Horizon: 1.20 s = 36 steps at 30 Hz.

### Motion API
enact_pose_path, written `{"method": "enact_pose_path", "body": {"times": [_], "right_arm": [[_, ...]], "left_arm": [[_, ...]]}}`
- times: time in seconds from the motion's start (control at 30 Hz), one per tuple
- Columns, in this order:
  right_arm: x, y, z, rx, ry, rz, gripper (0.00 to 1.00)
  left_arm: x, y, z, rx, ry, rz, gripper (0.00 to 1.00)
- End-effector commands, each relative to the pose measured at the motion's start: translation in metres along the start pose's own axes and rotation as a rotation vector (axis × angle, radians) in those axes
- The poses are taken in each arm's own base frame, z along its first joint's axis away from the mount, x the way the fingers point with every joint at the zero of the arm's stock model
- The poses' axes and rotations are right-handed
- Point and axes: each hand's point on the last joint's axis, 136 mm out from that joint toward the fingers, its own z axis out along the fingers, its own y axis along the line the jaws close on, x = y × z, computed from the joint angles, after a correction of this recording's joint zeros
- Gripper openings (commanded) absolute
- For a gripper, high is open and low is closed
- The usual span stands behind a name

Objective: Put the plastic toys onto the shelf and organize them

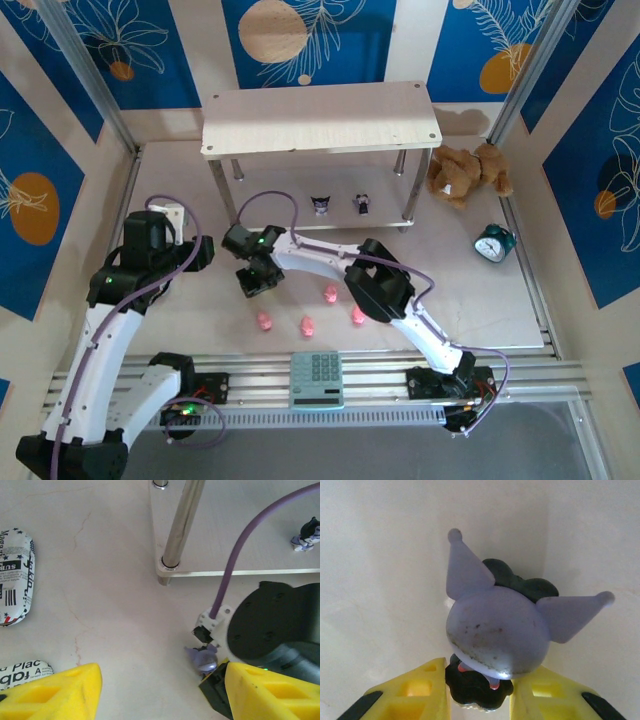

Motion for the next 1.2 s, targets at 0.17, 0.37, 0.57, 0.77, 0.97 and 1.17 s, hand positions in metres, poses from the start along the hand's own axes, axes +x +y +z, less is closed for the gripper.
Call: {"method": "enact_pose_path", "body": {"times": [0.17,0.37,0.57,0.77,0.97,1.17], "right_arm": [[0.016,0.014,-0.128,-0.455,-0.093,-0.155,0.13],[0.045,0.027,-0.246,-0.890,-0.131,-0.224,0.14],[0.087,0.043,-0.318,-1.196,-0.111,-0.349,0.15],[0.114,0.057,-0.344,-1.356,-0.072,-0.454,0.16],[0.115,0.059,-0.358,-1.457,-0.016,-0.466,0.19],[0.110,0.064,-0.381,-1.612,0.025,-0.449,0.20]], "left_arm": [[-0.015,-0.035,-0.005,0.216,-0.043,0.070,0.68],[-0.035,-0.080,-0.027,0.476,-0.105,0.132,0.68],[-0.072,-0.135,-0.064,0.856,-0.150,0.056,0.66],[-0.089,-0.164,-0.112,1.164,-0.225,0.080,0.66],[-0.071,-0.175,-0.148,1.352,-0.230,0.224,0.67],[-0.050,-0.177,-0.169,1.461,-0.214,0.349,0.71]]}}
